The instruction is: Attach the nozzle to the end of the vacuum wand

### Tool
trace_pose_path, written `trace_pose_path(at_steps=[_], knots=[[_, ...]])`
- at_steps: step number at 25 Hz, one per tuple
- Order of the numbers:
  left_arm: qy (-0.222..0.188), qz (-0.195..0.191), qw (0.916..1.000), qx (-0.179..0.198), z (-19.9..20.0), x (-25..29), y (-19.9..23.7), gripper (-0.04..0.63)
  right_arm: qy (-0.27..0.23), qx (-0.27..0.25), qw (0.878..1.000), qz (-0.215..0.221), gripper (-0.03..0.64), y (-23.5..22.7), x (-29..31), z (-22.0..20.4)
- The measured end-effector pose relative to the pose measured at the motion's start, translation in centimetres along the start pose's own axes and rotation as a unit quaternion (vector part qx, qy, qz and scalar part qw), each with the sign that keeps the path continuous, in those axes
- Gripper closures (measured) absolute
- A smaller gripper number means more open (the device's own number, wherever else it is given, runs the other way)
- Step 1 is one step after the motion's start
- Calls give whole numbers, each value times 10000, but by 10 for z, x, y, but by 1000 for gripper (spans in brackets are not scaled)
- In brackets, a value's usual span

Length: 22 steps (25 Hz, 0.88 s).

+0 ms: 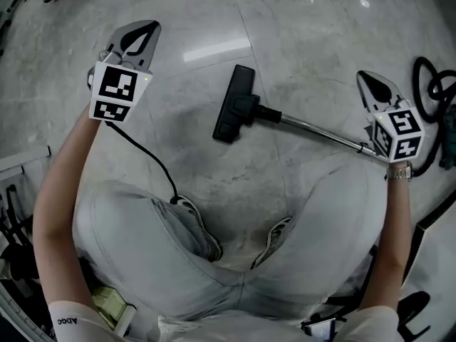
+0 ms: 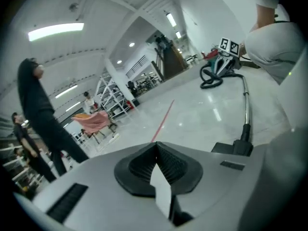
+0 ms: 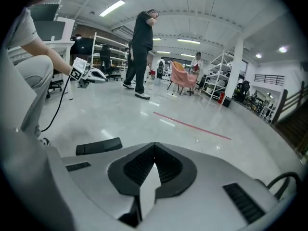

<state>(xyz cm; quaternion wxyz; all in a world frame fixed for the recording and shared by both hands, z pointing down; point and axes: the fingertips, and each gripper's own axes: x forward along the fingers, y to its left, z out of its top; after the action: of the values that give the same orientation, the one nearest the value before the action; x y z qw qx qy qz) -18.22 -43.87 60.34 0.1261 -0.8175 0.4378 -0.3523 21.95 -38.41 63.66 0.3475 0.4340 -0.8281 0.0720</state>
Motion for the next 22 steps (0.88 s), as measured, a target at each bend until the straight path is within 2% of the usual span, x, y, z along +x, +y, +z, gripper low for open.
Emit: trace_pose_path(at_steps=[2, 5, 7, 9, 12, 14, 16, 19, 22], knots=[[186, 479, 9980, -372, -34, -23, 28, 586, 2, -83, 10000, -48, 612, 1, -4, 5], [361, 955, 9880, -1160, -81, -66, 66, 586, -38, -271, 9995, -134, 613, 5, -13, 19], [330, 1183, 9791, -1623, -95, -97, 88, 586, -158, -390, 9988, -247, 614, 5, -21, 36], [230, 1462, 9723, -1809, -91, -127, 110, 586, -316, -527, 9972, -426, 614, 3, -33, 57], [-154, 1884, 9655, -1792, -57, -165, 143, 586, -611, -764, 9927, -711, 614, 3, -54, 99], [-464, 2006, 9603, -1882, -24, -185, 162, 586, -833, -927, 9893, -758, 614, 9, -69, 132], [-672, 1986, 9587, -1920, 17, -200, 173, 586, -1044, -1110, 9855, -745, 614, 18, -83, 164], [-1008, 1696, 9595, -2011, 87, -209, 170, 586, -1416, -1180, 9801, -738, 614, 29, -102, 208], [-1428, 1629, 9593, -1814, 151, -206, 161, 586, -1919, -1020, 9736, -700, 614, 34, -114, 249]])
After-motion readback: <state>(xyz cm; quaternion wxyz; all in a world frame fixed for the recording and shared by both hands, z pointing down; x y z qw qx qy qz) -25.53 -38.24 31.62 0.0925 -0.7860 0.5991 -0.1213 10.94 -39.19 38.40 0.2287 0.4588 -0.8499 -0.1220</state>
